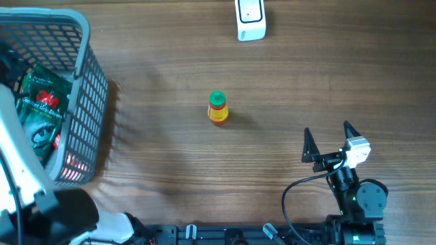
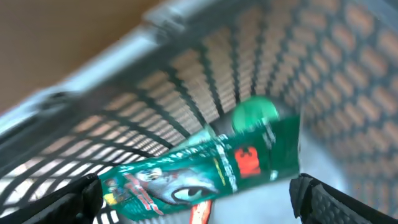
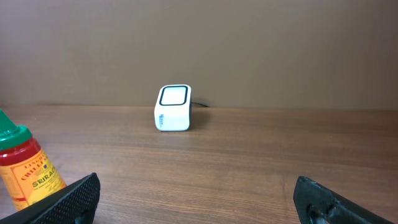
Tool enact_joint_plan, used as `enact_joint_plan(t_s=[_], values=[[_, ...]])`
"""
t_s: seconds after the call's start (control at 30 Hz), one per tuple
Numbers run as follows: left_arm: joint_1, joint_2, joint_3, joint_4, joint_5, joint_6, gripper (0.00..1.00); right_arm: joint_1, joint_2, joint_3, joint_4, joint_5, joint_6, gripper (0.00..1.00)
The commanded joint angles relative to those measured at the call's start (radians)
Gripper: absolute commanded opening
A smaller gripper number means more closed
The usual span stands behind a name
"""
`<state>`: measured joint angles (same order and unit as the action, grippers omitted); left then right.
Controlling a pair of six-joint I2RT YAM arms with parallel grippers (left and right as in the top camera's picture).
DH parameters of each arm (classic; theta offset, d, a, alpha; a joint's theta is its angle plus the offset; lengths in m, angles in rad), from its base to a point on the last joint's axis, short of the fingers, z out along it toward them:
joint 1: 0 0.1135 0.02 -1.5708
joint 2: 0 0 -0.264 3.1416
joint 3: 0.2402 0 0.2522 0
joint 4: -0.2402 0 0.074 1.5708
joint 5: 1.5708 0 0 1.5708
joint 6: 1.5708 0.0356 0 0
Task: Scan the item barcode
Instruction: 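Reach the left gripper into the basket and grasp the green gloves pack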
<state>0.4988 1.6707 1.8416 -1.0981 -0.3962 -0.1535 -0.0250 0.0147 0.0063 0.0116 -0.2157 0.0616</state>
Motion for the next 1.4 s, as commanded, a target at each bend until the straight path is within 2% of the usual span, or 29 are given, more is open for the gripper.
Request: enact_joint_plan(t_s=[0.0, 0.4, 0.67, 1.1, 1.13, 1.17, 1.2, 1.23, 1.27, 1.3, 1.37], values=[[0.004, 0.068, -0.045, 0.002, 0.158, 0.258, 1.00, 0.005, -0.010, -0.001, 0.003, 0.013, -0.009, 1.00], [0.038, 0.192, -0.172, 0.101, 0.161, 0.510, 1.00, 0.005, -0.010, -0.001, 0.003, 0.013, -0.010, 1.00], [0.094, 0.243, -0.179, 0.171, 0.163, 0.518, 1.00, 0.005, -0.010, -0.001, 0.004, 0.013, -0.009, 1.00], [0.165, 0.327, -0.221, 0.177, 0.356, 0.517, 0.98, 0.005, -0.010, -0.001, 0.003, 0.013, -0.009, 0.99], [0.165, 0.327, -0.231, 0.177, 0.370, 0.518, 0.95, 0.005, -0.010, -0.001, 0.003, 0.013, -0.009, 1.00], [0.165, 0.327, -0.236, 0.175, 0.379, 0.519, 0.85, 0.005, -0.010, -0.001, 0.003, 0.013, -0.010, 1.00], [0.165, 0.327, -0.236, 0.174, 0.385, 0.528, 0.66, 0.005, -0.010, -0.001, 0.003, 0.013, -0.010, 1.00], [0.165, 0.327, -0.236, 0.173, 0.385, 0.549, 0.31, 0.005, -0.010, -0.001, 0.003, 0.013, -0.010, 1.00], [0.165, 0.325, -0.235, 0.171, 0.385, 0.551, 0.10, 0.005, -0.010, -0.001, 0.003, 0.013, -0.010, 1.00], [0.165, 0.323, -0.235, 0.166, 0.385, 0.551, 0.04, 0.005, -0.010, -0.001, 0.003, 0.013, -0.010, 1.00], [0.164, 0.313, -0.235, 0.154, 0.385, 0.551, 0.04, 0.005, -0.010, -0.001, 0.003, 0.013, -0.009, 1.00]])
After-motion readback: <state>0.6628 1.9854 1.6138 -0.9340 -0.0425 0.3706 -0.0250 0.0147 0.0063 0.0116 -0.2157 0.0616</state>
